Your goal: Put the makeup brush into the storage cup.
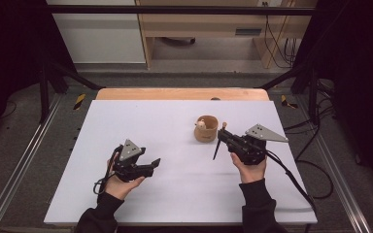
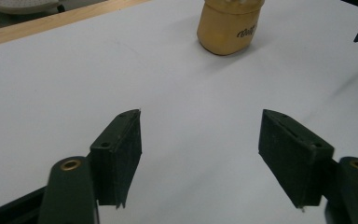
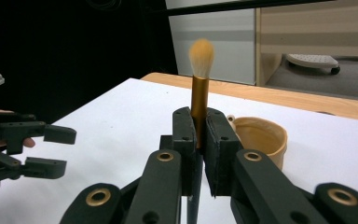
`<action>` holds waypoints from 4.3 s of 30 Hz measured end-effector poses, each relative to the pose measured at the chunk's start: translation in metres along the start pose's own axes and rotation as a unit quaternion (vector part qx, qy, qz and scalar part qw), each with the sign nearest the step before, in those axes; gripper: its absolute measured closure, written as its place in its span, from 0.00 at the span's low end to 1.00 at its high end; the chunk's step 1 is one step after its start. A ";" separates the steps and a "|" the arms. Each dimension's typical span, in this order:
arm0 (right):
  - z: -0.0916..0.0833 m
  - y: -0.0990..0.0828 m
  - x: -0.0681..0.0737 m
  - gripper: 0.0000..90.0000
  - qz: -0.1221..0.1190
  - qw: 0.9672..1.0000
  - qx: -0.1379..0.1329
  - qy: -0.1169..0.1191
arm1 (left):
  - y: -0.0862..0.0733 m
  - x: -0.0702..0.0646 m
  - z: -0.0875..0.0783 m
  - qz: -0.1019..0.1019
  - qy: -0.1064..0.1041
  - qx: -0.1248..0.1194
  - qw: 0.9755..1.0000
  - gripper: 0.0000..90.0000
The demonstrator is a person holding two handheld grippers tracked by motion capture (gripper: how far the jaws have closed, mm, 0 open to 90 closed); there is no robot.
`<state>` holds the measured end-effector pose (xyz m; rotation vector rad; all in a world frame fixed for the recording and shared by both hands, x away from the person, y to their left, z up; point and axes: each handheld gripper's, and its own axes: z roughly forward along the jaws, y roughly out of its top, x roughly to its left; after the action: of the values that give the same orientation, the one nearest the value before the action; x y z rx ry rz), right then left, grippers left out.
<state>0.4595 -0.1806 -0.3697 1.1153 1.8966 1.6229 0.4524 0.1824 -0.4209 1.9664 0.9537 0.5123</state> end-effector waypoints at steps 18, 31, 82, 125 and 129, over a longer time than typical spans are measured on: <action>0.018 0.023 -0.012 0.93 -0.004 1.000 -0.013 -0.018 | -0.009 0.018 -0.009 -0.012 0.002 -0.012 1.000 0.19; 0.035 0.035 -0.022 0.93 -0.004 0.999 -0.021 -0.039 | -0.011 0.023 -0.009 -0.012 0.005 -0.007 1.000 0.18; 0.094 0.052 -0.052 0.93 -0.004 0.996 0.002 -0.085 | -0.012 0.025 -0.009 -0.003 0.004 0.000 1.000 0.16; 0.123 0.020 -0.056 0.93 0.001 0.993 0.057 -0.100 | -0.012 0.022 -0.008 0.004 0.003 0.002 1.000 0.16; 0.124 0.017 -0.056 0.93 0.004 0.993 0.060 -0.099 | -0.012 0.022 -0.008 0.004 0.002 0.002 1.000 0.16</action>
<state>0.5901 -0.1461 -0.3938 1.2822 1.8807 1.3604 0.4555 0.2077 -0.4265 1.9735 0.9501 0.5206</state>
